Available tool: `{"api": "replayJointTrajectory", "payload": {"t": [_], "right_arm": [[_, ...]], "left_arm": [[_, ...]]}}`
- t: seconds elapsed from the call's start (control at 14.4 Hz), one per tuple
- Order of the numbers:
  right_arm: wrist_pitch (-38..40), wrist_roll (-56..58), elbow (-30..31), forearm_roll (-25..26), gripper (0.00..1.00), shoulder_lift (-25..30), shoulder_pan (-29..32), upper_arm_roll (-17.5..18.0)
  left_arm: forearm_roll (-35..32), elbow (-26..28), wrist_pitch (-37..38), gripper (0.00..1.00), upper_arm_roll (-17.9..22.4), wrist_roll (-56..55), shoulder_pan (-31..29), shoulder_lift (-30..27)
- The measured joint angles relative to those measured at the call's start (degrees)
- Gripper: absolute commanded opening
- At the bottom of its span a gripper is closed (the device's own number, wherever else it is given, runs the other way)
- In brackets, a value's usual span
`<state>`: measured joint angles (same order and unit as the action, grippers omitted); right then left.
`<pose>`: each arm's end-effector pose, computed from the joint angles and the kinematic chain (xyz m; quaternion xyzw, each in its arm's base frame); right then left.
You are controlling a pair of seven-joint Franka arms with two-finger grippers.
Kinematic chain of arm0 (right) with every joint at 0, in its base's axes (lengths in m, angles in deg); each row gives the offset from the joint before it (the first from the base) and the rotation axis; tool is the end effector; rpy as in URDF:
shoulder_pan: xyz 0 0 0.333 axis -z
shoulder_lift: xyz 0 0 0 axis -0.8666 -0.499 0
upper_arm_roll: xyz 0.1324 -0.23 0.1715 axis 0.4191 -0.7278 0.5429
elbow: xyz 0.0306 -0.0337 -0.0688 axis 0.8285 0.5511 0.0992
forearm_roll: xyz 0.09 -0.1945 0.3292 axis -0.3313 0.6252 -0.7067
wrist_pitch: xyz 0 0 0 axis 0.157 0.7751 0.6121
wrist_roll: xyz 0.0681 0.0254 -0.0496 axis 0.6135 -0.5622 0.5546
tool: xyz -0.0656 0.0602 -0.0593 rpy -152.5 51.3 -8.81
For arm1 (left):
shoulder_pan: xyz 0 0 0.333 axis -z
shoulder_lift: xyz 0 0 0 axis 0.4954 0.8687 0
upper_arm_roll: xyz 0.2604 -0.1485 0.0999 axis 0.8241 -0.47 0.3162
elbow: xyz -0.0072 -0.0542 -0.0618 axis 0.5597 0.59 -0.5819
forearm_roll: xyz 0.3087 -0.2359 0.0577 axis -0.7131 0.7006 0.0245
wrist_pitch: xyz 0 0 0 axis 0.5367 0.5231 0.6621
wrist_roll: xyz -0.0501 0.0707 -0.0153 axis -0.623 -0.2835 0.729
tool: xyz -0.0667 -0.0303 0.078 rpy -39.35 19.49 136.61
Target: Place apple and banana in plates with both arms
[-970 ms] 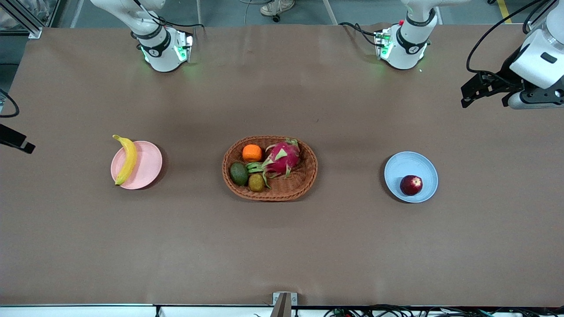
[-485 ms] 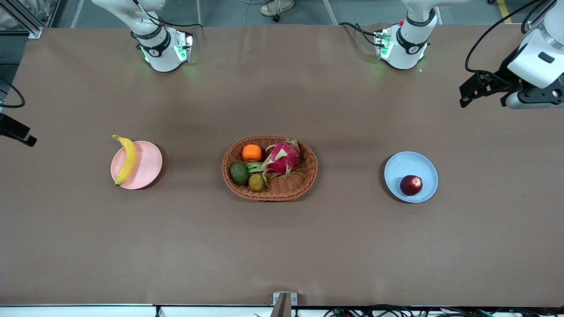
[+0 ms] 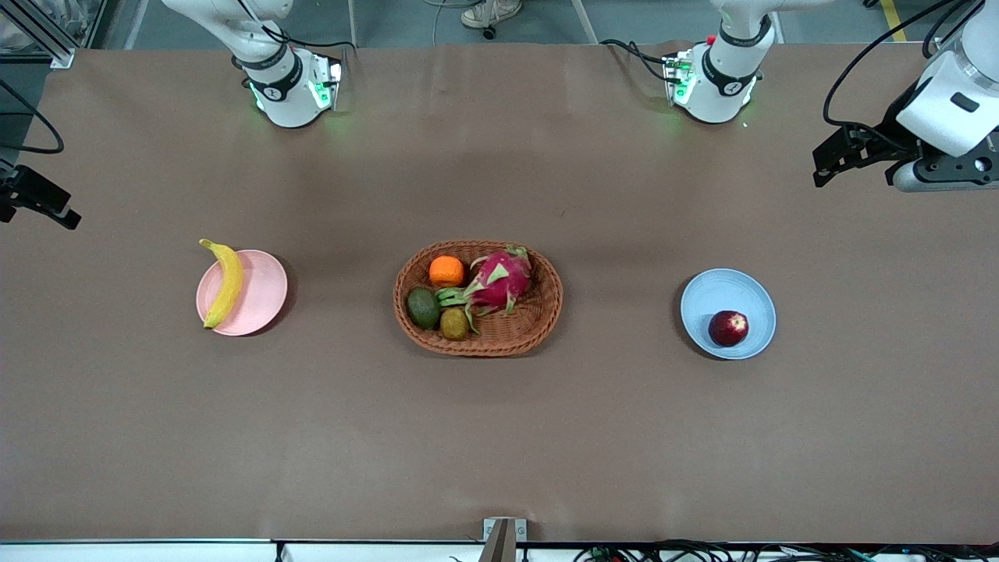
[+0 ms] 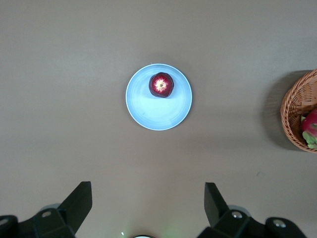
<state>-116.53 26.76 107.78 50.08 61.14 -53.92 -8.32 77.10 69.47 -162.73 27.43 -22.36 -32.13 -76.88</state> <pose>0.5407 -0.0705 0.6290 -0.9959 0.0707 -0.0546 0.0128 0.5164 -0.0771 0.6371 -0.9999 0.0002 0.0061 0.0090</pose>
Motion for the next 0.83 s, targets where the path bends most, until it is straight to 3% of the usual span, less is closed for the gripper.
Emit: {"api": "replayJointTrajectory", "payload": {"t": [0.83], "right_arm": [[1.2, 0.4, -1.4, 0.1, 1.00, 0.0, 0.0, 0.3]], "left_arm": [[0.0, -1.1, 0.1, 1.00, 0.3, 0.0, -0.1, 0.0]]}}
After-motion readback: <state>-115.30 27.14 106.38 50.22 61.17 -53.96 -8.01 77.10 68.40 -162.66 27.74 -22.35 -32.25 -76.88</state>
